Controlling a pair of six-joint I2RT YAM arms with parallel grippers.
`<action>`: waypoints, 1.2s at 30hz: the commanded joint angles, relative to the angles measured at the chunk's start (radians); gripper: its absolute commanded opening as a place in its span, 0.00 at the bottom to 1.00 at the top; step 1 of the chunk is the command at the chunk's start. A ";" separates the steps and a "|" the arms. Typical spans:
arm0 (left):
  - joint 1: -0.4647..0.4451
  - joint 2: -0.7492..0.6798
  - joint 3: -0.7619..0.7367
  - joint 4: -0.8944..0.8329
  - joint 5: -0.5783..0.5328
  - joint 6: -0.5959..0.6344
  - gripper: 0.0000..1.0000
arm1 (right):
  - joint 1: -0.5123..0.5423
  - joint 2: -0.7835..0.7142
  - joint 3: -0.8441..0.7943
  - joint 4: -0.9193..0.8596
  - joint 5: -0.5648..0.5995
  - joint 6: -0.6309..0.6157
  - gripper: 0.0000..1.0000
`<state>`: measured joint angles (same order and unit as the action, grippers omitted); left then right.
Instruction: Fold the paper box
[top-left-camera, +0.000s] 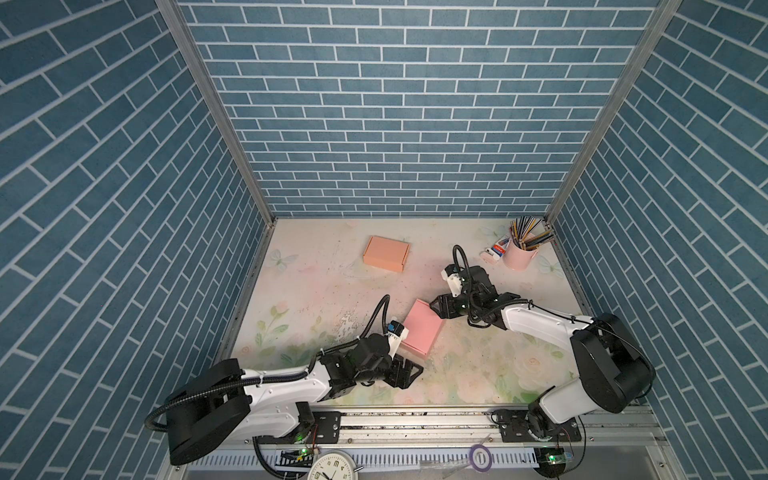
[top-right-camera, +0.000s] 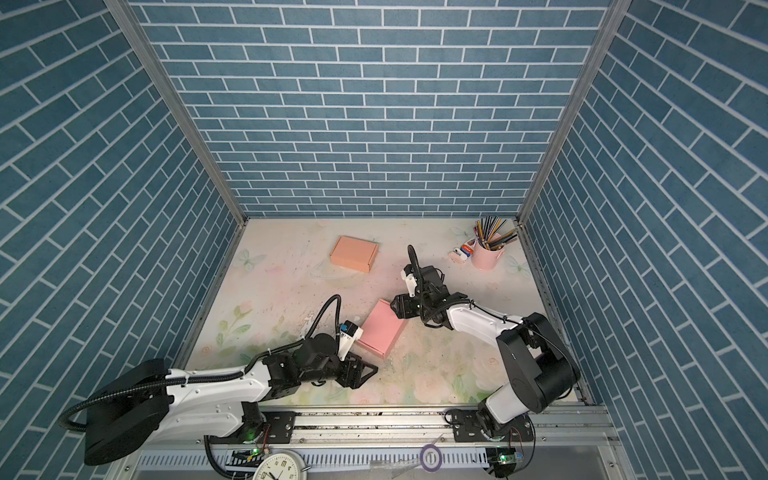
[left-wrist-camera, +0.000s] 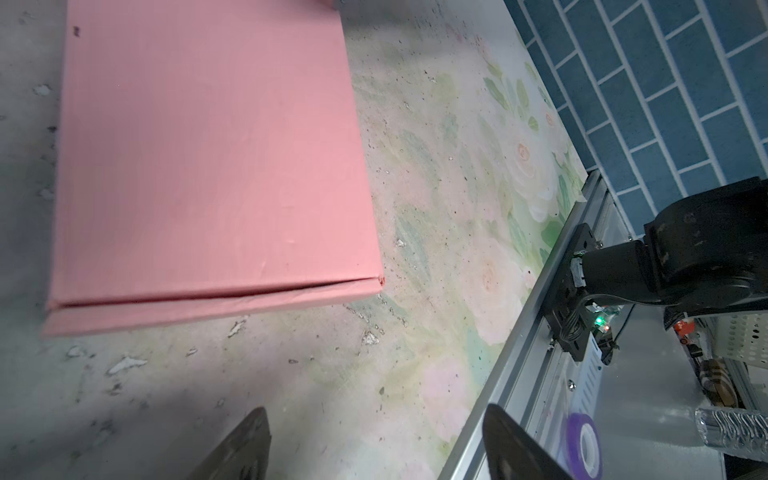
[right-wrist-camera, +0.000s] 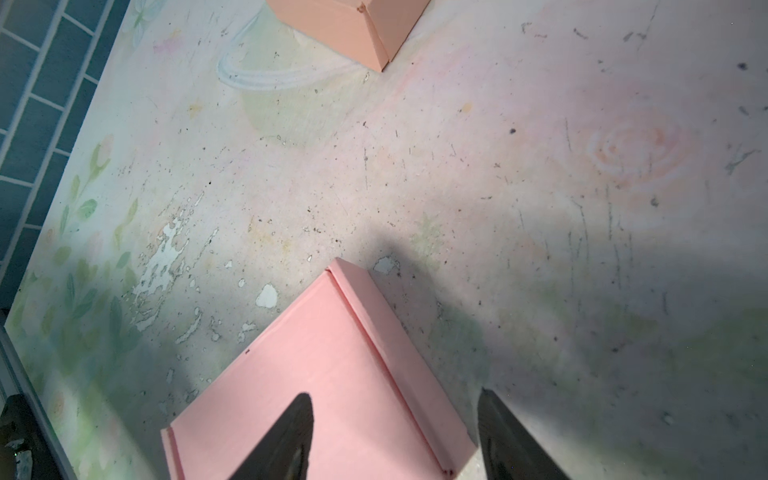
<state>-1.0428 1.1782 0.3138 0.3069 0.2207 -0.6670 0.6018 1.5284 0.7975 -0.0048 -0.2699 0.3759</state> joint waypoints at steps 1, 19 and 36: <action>0.015 0.012 -0.010 0.025 -0.016 -0.012 0.81 | -0.005 0.025 0.020 0.024 -0.026 -0.032 0.64; 0.076 0.117 0.020 0.111 0.021 -0.003 0.81 | -0.006 0.078 0.008 0.052 -0.057 -0.026 0.62; 0.152 0.166 0.040 0.159 0.066 0.019 0.81 | -0.005 0.043 -0.048 0.076 -0.088 -0.010 0.59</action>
<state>-0.9001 1.3376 0.3347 0.4412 0.2779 -0.6605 0.6010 1.5948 0.7670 0.0547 -0.3355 0.3691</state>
